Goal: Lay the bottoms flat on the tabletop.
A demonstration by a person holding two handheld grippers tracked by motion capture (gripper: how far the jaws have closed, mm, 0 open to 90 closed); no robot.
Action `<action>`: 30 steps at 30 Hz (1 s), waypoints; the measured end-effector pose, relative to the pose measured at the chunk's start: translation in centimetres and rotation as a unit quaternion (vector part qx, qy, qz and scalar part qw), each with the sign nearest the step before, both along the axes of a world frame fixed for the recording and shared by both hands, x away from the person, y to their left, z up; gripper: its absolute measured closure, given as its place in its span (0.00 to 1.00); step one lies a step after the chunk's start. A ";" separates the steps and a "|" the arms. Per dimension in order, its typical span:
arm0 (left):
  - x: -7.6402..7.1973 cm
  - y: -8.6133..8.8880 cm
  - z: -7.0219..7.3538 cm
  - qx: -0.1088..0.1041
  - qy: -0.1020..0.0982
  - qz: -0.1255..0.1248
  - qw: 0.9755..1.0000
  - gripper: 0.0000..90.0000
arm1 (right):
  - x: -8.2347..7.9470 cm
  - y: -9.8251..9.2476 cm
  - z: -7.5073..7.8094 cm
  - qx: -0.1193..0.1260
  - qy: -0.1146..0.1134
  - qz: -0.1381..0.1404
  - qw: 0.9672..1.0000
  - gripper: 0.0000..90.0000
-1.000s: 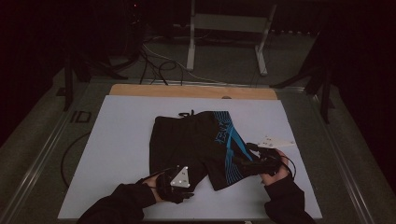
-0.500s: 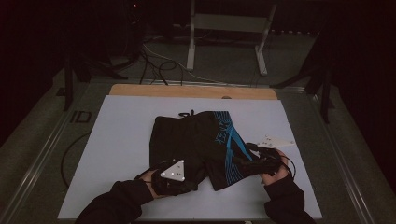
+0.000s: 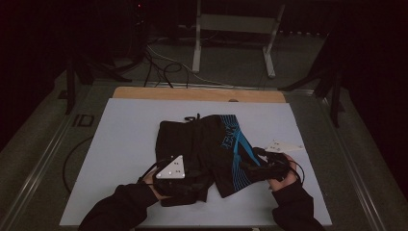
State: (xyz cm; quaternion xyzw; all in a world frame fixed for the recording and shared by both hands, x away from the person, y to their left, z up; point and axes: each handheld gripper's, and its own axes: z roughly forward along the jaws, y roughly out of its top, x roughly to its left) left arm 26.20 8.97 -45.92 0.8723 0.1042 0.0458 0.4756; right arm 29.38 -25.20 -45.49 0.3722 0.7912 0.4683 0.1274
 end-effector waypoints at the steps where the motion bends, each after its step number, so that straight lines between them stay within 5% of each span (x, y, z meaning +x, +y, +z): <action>1: -0.1 -0.1 -0.1 0.004 -0.001 -0.001 1.000 0.62 | 0.0 0.0 0.0 0.002 0.001 -0.001 1.000 0.15; 8: -0.7 -1.9 -1.2 0.025 0.002 -0.020 1.000 0.62 | 0.0 0.0 -0.1 0.000 0.003 0.001 1.000 0.15; 14: -1.5 -5.6 -1.0 0.025 -0.005 -0.062 0.998 0.62 | 0.0 0.0 -0.2 -0.003 0.002 0.000 1.000 0.15; 16: -1.6 -7.5 -1.5 0.047 -0.009 -0.070 0.996 0.62 | -0.1 -0.1 -0.1 -0.003 0.002 0.003 1.000 0.15; 24: -0.4 -9.4 -3.9 0.101 -0.005 -0.033 0.994 0.63 | -0.3 -2.9 -0.4 -0.009 -0.008 0.009 1.000 0.15; 30: -0.5 -9.9 -5.5 0.137 -0.012 -0.020 0.990 0.72 | -0.6 -4.7 -2.0 -0.015 0.044 0.006 0.999 0.15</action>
